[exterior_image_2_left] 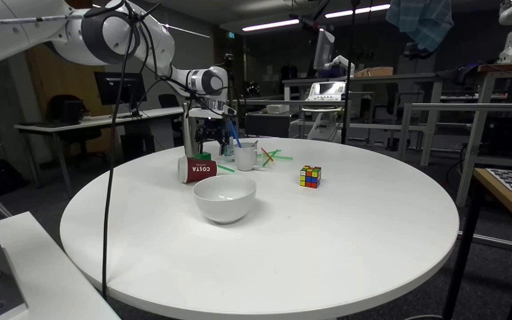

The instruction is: Move the green block closer to the silver bottle

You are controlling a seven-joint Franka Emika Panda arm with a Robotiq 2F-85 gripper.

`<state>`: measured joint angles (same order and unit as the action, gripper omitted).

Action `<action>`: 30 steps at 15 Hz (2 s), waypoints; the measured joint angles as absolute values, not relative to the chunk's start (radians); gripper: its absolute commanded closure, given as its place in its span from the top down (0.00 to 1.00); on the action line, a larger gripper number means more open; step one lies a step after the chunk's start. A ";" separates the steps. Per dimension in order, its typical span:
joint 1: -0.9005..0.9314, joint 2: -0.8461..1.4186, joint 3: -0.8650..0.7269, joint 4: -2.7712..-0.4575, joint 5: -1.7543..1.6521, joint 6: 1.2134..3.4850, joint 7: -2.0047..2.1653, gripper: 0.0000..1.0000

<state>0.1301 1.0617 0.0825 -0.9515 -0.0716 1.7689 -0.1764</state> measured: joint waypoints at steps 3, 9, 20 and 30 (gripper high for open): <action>0.130 1.064 0.083 -0.945 -0.072 1.769 -0.178 1.00; 0.130 1.064 0.083 -0.941 -0.072 1.769 -0.178 1.00; 0.130 1.064 0.083 -0.929 -0.072 1.769 -0.178 1.00; 0.130 1.063 0.070 -0.916 -0.076 1.769 -0.178 1.00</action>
<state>0.1298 1.0627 0.0702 -0.9164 -0.0758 1.7689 -0.1777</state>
